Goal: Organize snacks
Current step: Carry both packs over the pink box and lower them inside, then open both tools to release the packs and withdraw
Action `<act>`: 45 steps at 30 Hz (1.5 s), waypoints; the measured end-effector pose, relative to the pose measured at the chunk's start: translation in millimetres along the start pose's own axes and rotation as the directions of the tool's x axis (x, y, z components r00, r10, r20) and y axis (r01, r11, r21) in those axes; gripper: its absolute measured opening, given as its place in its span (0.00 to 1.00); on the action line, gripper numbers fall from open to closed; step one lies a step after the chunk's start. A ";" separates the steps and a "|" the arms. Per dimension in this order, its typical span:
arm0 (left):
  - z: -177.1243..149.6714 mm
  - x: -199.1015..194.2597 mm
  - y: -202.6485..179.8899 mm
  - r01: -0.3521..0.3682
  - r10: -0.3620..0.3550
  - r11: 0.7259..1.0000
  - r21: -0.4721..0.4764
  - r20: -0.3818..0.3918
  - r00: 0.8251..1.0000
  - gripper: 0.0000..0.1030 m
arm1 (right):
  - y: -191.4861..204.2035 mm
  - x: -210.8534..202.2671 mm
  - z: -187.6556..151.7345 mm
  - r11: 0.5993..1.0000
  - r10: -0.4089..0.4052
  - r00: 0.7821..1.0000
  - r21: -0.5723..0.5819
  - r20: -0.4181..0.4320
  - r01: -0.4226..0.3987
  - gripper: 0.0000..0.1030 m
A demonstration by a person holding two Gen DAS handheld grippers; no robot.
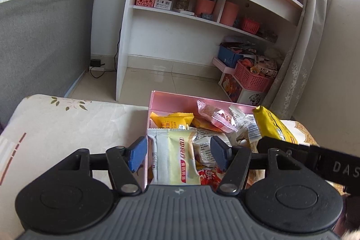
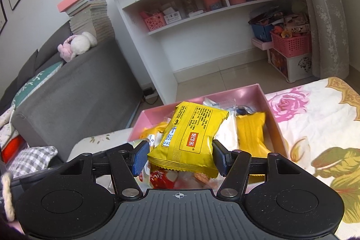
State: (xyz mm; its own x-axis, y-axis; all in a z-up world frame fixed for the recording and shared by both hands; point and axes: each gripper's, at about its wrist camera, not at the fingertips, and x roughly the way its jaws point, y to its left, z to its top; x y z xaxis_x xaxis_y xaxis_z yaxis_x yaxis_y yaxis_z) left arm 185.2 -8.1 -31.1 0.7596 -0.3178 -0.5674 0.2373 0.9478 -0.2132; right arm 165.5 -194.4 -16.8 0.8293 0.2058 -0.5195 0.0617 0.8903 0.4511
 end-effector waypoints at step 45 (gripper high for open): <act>-40.4 -71.1 26.1 -0.078 0.088 0.992 0.102 -0.100 0.991 0.95 | -0.9 -81.7 -19.6 0.994 -0.013 0.999 -0.108 -0.030 0.010 0.91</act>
State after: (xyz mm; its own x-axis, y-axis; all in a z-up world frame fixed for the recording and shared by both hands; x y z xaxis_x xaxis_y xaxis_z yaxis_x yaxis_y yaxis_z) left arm 113.0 38.1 -28.4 0.7132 -0.2344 -0.6606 0.2381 0.9674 -0.0862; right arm 86.7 -204.1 11.0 0.8111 0.2065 -0.5472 0.0092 0.9309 0.3651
